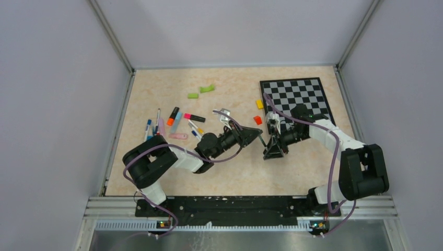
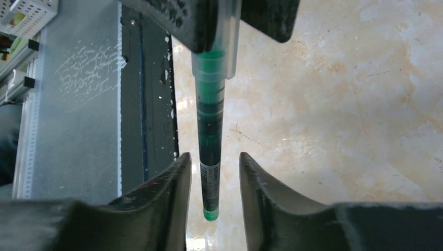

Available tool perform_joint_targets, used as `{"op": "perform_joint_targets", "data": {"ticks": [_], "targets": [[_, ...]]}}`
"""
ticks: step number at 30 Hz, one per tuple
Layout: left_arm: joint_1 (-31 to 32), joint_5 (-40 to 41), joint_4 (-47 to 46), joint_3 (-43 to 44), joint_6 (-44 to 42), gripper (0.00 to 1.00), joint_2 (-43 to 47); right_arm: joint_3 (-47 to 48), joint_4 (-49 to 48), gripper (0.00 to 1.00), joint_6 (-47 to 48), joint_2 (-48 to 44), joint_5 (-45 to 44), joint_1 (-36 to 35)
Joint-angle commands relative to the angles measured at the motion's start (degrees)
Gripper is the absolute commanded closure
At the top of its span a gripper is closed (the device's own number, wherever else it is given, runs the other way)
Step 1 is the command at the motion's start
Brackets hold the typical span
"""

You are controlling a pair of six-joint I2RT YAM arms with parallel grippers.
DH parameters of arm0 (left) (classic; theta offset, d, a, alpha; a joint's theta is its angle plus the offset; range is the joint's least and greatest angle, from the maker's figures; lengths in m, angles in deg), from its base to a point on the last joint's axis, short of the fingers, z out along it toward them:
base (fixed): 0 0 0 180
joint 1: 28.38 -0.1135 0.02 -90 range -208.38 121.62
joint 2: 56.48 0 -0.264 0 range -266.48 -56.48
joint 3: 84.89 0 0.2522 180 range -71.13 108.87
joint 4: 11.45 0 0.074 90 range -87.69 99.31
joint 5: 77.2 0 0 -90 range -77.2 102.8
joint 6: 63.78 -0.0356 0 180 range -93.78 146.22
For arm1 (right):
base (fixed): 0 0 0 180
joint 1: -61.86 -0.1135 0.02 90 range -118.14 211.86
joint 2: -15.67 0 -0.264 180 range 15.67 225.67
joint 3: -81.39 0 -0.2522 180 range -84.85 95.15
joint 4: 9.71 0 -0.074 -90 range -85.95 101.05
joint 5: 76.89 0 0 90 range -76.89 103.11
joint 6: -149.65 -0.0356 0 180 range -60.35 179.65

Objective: Open the pen caps
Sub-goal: Open the pen cap from the pen.

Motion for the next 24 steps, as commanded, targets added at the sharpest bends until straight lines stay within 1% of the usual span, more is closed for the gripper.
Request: {"op": "perform_joint_targets", "data": {"ticks": [1, 3, 5, 9, 14, 21, 24], "targets": [[0.5, 0.0, -1.2, 1.8, 0.4, 1.00, 0.6, 3.0, -1.8, 0.55, -0.1, -0.4, 3.0, -0.8], [0.6, 0.6, -1.1, 1.7, 0.5, 1.00, 0.6, 3.1, -1.9, 0.46, -0.5, -0.7, 3.6, -0.8], [0.6, 1.2, -1.0, 1.5, 0.4, 1.00, 0.8, 3.5, -2.0, 0.40, -1.0, -1.0, 4.3, -0.8], [0.9, 1.6, -0.5, 1.3, 0.0, 1.00, 1.2, 3.7, -3.9, 0.35, -3.9, -1.8, 4.5, -0.8], [1.6, 2.0, 0.6, 2.1, -0.9, 1.00, 1.4, 3.2, -7.3, 0.35, -8.3, -2.4, 3.6, -0.7], [2.5, 3.4, 1.6, 2.7, -1.7, 1.00, 1.2, 2.3, -13.0, 0.38, -14.7, -3.2, 1.0, -0.7], [2.8, 4.4, 1.5, 2.6, -1.8, 1.00, 1.0, 1.9, -14.5, 0.47, -16.3, -3.6, 0.0, -0.7]]}}
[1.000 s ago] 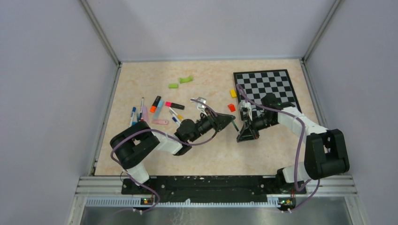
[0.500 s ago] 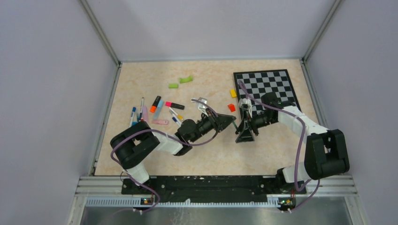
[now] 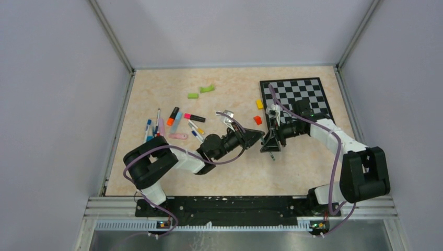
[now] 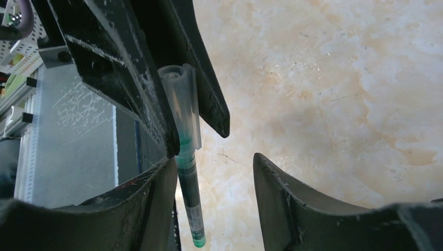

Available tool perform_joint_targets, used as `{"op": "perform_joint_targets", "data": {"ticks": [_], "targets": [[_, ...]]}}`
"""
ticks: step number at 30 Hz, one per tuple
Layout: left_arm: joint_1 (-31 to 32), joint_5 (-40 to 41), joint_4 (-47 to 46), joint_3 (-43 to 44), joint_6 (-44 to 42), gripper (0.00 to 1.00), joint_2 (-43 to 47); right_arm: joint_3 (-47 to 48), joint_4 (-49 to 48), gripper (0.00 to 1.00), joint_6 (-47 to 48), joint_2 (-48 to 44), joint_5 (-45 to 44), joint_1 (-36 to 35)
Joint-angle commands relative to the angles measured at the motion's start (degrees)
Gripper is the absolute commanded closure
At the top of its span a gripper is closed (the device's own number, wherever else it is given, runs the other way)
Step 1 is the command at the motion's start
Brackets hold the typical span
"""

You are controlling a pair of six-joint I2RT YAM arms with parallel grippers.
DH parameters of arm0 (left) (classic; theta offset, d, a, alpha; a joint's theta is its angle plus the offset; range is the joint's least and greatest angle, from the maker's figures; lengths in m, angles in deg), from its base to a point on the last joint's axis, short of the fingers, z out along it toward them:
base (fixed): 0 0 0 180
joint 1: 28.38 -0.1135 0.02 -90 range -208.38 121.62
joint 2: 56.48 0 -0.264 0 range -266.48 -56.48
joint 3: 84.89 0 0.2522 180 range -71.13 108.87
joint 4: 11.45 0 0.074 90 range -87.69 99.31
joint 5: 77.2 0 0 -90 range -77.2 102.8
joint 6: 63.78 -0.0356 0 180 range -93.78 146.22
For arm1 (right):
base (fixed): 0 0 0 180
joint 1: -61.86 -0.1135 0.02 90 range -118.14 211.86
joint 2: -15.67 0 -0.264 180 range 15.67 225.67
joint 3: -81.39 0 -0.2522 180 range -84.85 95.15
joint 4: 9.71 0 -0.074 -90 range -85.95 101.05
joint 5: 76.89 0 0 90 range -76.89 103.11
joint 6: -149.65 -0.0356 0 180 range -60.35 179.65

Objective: Open the pen caps
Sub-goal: Open the pen cap from the pen.

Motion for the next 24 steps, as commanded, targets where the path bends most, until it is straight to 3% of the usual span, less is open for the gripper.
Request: {"op": "perform_joint_targets", "data": {"ticks": [1, 3, 6, 7, 12, 16, 24], "targets": [[0.6, 3.1, -1.6, 1.4, -1.0, 1.00, 1.0, 0.6, -4.6, 0.51, -3.5, -2.6, -0.8, -0.7], [0.6, 4.5, -1.6, 1.5, -1.1, 1.00, 1.2, 0.5, -4.7, 0.63, -3.6, -2.6, -0.7, -0.7], [0.6, 7.4, -1.7, 1.4, -0.8, 1.00, 1.7, 0.2, -4.3, 0.97, -2.9, -2.5, -0.2, -0.7], [0.6, 9.3, -2.0, 1.3, -0.5, 1.00, 2.0, 0.4, -3.4, 1.00, -1.7, -2.4, -0.2, -0.7], [-0.4, 18.8, -2.9, 1.8, -3.0, 1.00, 4.8, 0.2, -1.3, 1.00, 0.1, -1.5, 0.9, -0.7], [-3.9, 23.6, 5.3, 5.0, -5.1, 1.00, 9.2, 0.5, -0.5, 1.00, 0.4, -0.3, 1.4, -0.8], [-11.8, 22.3, 7.6, 4.3, 0.0, 1.00, 13.2, 0.3, -0.8, 1.00, -0.1, 0.7, 1.9, -0.8]]}}
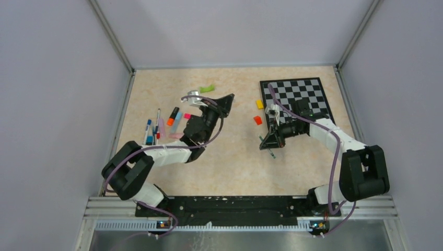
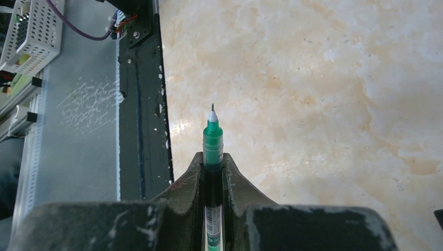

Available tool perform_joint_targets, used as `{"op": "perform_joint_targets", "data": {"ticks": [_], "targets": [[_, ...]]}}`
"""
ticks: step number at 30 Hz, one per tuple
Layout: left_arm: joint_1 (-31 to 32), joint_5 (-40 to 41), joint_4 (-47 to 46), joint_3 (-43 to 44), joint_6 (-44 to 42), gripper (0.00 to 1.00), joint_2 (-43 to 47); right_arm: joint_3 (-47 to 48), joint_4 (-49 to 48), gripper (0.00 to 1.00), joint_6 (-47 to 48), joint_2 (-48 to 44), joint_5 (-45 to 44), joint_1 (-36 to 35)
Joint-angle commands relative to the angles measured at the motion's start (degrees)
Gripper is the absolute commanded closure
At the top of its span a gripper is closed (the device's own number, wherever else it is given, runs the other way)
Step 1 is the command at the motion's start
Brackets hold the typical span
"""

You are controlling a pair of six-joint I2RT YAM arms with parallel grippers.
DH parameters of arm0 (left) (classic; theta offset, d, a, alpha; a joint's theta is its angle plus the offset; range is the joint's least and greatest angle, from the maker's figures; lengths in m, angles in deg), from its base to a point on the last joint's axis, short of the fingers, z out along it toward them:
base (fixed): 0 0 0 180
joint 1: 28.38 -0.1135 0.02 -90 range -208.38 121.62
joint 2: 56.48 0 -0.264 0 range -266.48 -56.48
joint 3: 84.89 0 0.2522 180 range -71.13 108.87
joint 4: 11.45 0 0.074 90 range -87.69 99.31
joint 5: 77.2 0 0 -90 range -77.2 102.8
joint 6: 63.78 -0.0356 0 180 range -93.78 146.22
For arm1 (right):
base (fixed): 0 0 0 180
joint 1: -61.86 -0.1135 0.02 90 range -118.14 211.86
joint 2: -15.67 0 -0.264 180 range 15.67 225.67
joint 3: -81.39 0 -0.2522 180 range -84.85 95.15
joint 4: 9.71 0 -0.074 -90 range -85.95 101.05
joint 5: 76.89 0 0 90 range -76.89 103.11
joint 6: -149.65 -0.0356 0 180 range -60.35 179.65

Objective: Open the pen caps
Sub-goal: Open the pen cap from the pen, then place the pen cap at the center of the board.

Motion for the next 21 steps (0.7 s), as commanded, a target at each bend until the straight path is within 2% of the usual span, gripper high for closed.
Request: {"op": "perform_joint_targets", "data": {"ticks": [1, 5, 12, 18, 21], "targets": [[-1.9, 2.3, -1.8, 0.6, 0.7, 1.00, 3.2, 0.0, 1.1, 1.00, 1.2, 0.4, 1.0, -0.4], [-3.9, -1.9, 1.1, -0.7, -0.4, 1.00, 5.7, 0.2, -0.3, 1.00, 0.5, -0.1, -2.4, -0.5], [-10.4, -10.1, 21.8, -3.3, -2.0, 1.00, 12.9, -0.7, -3.7, 1.00, -1.6, -2.4, -7.0, -0.3], [-13.8, -10.1, 49.3, 6.9, -5.1, 1.00, 11.4, -1.4, -7.9, 1.00, -6.7, -2.5, -10.1, 0.8], [-15.3, -11.3, 57.5, 13.0, -9.1, 1.00, 8.5, -2.3, -12.6, 1.00, -12.6, -3.6, -13.9, 2.3]]}}
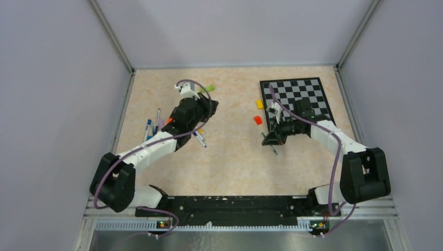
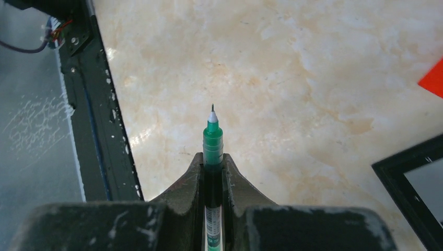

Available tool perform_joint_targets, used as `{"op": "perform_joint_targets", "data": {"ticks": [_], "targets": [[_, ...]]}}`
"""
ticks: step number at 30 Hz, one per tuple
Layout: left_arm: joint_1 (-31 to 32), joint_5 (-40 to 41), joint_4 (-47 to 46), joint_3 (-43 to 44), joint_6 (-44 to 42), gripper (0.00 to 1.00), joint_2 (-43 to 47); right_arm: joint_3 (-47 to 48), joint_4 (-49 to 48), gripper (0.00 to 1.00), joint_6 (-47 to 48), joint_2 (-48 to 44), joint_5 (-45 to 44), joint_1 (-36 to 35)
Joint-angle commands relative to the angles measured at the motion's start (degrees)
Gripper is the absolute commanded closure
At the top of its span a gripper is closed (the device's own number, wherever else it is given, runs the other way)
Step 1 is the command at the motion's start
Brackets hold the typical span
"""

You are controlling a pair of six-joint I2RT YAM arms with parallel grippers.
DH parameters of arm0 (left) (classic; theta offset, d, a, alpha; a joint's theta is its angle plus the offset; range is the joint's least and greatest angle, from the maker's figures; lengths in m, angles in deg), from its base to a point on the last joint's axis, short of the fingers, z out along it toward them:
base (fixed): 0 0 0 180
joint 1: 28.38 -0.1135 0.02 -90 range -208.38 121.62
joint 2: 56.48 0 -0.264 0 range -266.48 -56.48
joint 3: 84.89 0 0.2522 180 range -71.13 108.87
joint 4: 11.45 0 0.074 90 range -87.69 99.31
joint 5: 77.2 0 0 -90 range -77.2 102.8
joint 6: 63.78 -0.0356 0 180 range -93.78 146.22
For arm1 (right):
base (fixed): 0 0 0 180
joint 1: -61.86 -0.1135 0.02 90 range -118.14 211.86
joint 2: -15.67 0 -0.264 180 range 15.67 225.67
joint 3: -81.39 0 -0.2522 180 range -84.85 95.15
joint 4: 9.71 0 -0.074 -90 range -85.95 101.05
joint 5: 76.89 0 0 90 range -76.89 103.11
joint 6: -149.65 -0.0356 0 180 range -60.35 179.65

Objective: Open the pen caps
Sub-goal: Place the pen cap at the center of the board.

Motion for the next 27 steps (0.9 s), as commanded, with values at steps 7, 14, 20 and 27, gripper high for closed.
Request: {"op": "perform_joint_targets", "data": {"ticks": [7, 14, 20, 27], "targets": [[-4.1, -10.4, 29.2, 20.6, -16.6, 1.00, -10.4, -5.8, -23.8, 1.00, -22.3, -8.7, -13.8, 3.6], [-4.4, -21.8, 30.8, 22.2, -22.9, 1.00, -13.7, -4.4, -28.5, 1.00, -30.8, -7.1, -20.0, 3.4], [-5.7, -26.1, 32.0, 28.2, -24.2, 1.00, -20.3, 2.8, -25.9, 1.00, -34.9, 0.8, -25.9, -0.4], [-9.2, -25.9, 39.2, 38.3, -25.4, 1.00, -32.6, 20.5, -25.0, 1.00, -44.0, 18.5, -29.9, -6.5]]}}
